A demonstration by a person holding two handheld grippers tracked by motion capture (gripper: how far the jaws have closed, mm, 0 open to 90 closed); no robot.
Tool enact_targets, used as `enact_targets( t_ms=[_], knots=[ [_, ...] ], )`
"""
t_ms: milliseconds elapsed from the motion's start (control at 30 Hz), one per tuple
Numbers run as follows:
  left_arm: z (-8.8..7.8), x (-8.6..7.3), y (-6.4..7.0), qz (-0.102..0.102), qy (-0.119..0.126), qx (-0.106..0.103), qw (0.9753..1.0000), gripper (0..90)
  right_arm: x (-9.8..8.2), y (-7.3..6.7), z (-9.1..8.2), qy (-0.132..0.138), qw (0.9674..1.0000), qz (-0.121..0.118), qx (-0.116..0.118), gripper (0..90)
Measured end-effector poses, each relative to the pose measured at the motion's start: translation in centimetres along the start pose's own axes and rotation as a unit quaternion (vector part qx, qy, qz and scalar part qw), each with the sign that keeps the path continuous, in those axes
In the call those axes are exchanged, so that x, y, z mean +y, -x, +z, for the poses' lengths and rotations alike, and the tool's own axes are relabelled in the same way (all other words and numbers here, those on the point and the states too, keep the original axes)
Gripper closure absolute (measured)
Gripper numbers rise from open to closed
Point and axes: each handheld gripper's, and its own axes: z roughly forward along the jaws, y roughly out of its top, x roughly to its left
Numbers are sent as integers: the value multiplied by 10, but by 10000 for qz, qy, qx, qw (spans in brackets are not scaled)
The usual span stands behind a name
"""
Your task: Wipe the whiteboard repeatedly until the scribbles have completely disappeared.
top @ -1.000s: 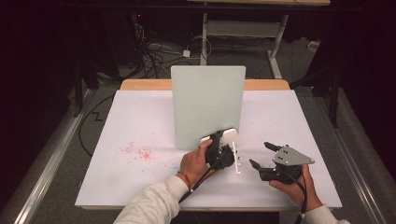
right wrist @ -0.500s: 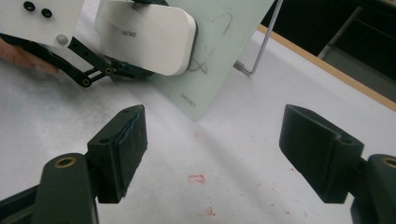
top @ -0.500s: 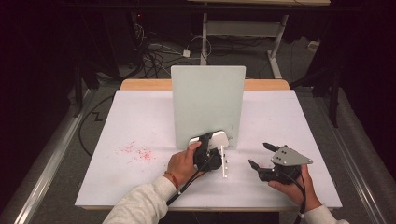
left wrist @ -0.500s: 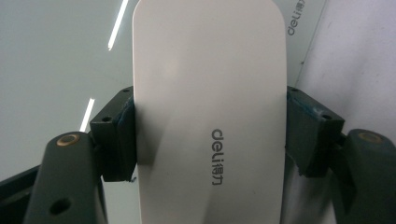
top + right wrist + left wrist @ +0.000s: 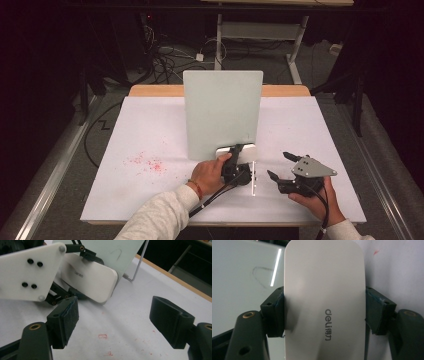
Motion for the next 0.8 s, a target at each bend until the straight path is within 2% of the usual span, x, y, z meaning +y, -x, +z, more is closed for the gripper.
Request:
enact_targets(
  t_ms=[100, 200, 367, 433, 533, 667, 800],
  knots=[
    [1, 3, -3, 19, 45, -13, 10000, 287, 0, 3, -2, 64, 10000, 41, -53, 242],
    [0, 5, -13, -20, 46, -11, 10000, 287, 0, 3, -3, 71, 9999, 59, -54, 242],
    [-3, 6, -37, -292, 91, 166, 9994, 288, -1, 2, -3, 107, 9999, 42, -95, 245],
    [-5, 4, -47, -440, 110, 157, 9988, 288, 0, 2, -3, 140, 9998, 91, -97, 245],
    [-8, -3, -56, -620, 117, 210, 9978, 288, 0, 0, -2, 118, 9999, 45, -76, 245],
    [-12, -16, -56, -742, 82, 246, 9969, 288, 0, -1, -1, 90, 9999, 29, -54, 245],
    [-15, -30, -45, -587, -55, 184, 9981, 288, 0, -2, -1, 77, 10000, 15, -39, 245]
  ],
)
